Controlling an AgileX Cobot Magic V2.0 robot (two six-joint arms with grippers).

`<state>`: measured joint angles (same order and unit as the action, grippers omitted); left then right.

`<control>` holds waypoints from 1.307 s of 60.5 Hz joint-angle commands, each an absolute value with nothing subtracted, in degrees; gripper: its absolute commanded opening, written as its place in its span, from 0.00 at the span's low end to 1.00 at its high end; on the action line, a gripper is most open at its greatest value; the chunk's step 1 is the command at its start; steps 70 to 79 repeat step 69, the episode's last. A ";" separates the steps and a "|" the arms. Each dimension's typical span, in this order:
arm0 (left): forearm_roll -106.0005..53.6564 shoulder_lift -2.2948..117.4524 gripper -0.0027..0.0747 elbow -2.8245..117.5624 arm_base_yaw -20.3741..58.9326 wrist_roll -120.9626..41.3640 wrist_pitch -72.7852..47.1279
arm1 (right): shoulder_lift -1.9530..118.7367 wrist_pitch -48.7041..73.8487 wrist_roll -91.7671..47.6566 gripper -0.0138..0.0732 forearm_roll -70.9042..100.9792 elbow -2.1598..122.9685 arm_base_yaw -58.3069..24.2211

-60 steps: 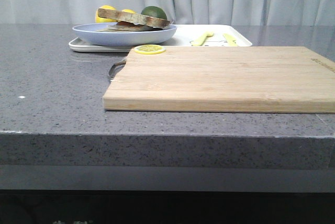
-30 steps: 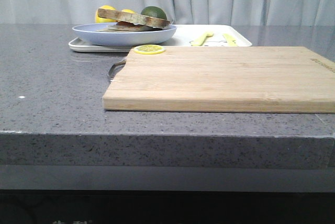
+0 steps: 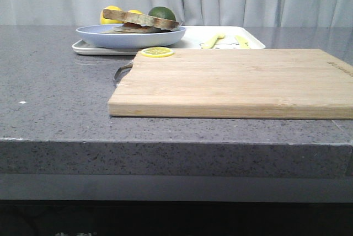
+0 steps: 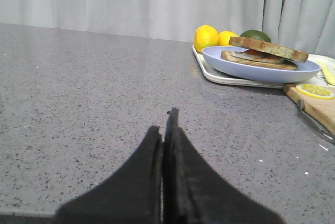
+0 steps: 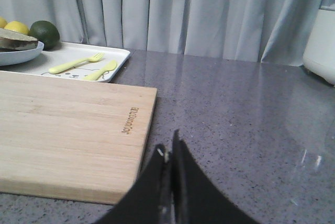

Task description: Place bread and move sandwich to tray

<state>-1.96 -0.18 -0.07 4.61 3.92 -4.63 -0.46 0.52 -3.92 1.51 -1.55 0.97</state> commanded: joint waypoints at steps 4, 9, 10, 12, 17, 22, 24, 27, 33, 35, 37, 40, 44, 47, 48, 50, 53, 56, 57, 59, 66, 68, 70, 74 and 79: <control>-2.12 -1.32 0.01 -0.41 4.69 4.34 0.47 | -1.77 -4.27 -4.04 0.08 2.27 -1.33 1.67; -2.12 -1.32 0.01 -0.41 4.69 4.34 0.47 | -1.77 -3.70 -4.04 0.08 4.16 -1.33 1.85; -2.12 -1.32 0.01 -0.41 4.69 4.34 0.47 | -1.77 -3.63 -4.04 0.08 4.61 -1.33 1.85; -2.12 -1.32 0.01 -0.41 4.69 4.34 0.47 | -1.77 -3.49 -4.04 0.08 5.14 -1.33 1.85; -2.12 -1.32 0.01 -0.41 4.69 4.34 0.47 | -1.77 -3.38 -4.04 0.08 5.91 -1.33 1.85; -2.12 -1.32 0.01 -0.41 4.69 4.34 0.47 | -1.77 -3.33 -4.04 0.08 5.91 -1.33 1.85; -2.12 -1.32 0.01 -0.41 4.69 4.34 0.47 | -1.77 -3.33 -4.04 0.08 5.91 -1.33 1.85; -2.12 -1.32 0.01 -0.41 4.69 4.34 0.47 | -1.77 -3.33 -4.04 0.08 5.91 -1.33 1.85; -2.12 -1.32 0.01 -0.41 4.69 4.34 0.47 | -1.77 -3.28 -4.04 0.08 5.91 -1.33 1.85; -2.12 -1.32 0.01 -0.41 4.69 4.34 0.47 | -1.77 -3.28 -4.04 0.08 5.91 -1.33 1.85; -2.12 -1.32 0.01 -0.41 4.69 4.34 0.47 | -1.77 -3.28 -4.04 0.08 5.91 -1.33 1.85; -2.12 -1.32 0.01 -0.41 4.69 4.34 0.47 | -1.77 -3.28 -4.04 0.08 5.91 -1.33 1.85; -2.12 -1.32 0.01 -0.41 4.69 4.34 0.47 | -1.77 -3.28 -4.04 0.08 5.91 -1.33 1.85; -2.12 -1.32 0.01 -0.41 4.69 4.34 0.47 | -1.77 -3.28 -4.04 0.08 5.91 -1.33 1.85; -2.12 -1.32 0.01 -0.41 4.69 4.34 0.47 | -1.77 -3.28 -4.04 0.08 5.91 -1.33 1.85; -2.12 -1.32 0.01 -0.41 4.69 4.34 0.47 | -1.77 -3.28 -4.04 0.08 5.91 -1.33 1.85; -2.12 -1.32 0.01 -0.41 4.69 4.34 0.47 | -1.77 -3.28 -4.04 0.08 5.91 -1.33 1.85; -2.12 -1.32 0.01 -0.41 4.69 4.34 0.47 | -1.77 -3.28 -4.04 0.08 5.91 -1.33 1.85; -2.12 -1.32 0.01 -0.41 4.69 4.34 0.47 | -1.77 -3.28 -4.04 0.08 5.91 -1.33 1.85; -2.12 -1.32 0.01 -0.41 4.69 4.34 0.47 | -1.77 -3.28 -4.04 0.08 5.91 -1.33 1.85; -2.12 -1.32 0.01 -0.41 4.69 4.34 0.47 | -1.77 -3.28 -4.04 0.08 5.91 -1.33 1.85; -2.12 -1.32 0.01 -0.41 4.69 4.34 0.47 | -1.77 -3.28 -4.04 0.08 5.91 -1.33 1.85; -2.12 -1.32 0.01 -0.41 4.69 4.34 0.47 | -1.77 -3.28 -4.04 0.08 5.91 -1.33 1.85; -2.12 -1.32 0.01 -0.41 4.69 4.34 0.47 | -1.77 -3.28 -4.04 0.08 5.91 -1.33 1.85; -2.12 -1.32 0.01 -0.41 4.69 4.34 0.47 | -1.77 -3.28 -4.04 0.08 5.91 -1.33 1.85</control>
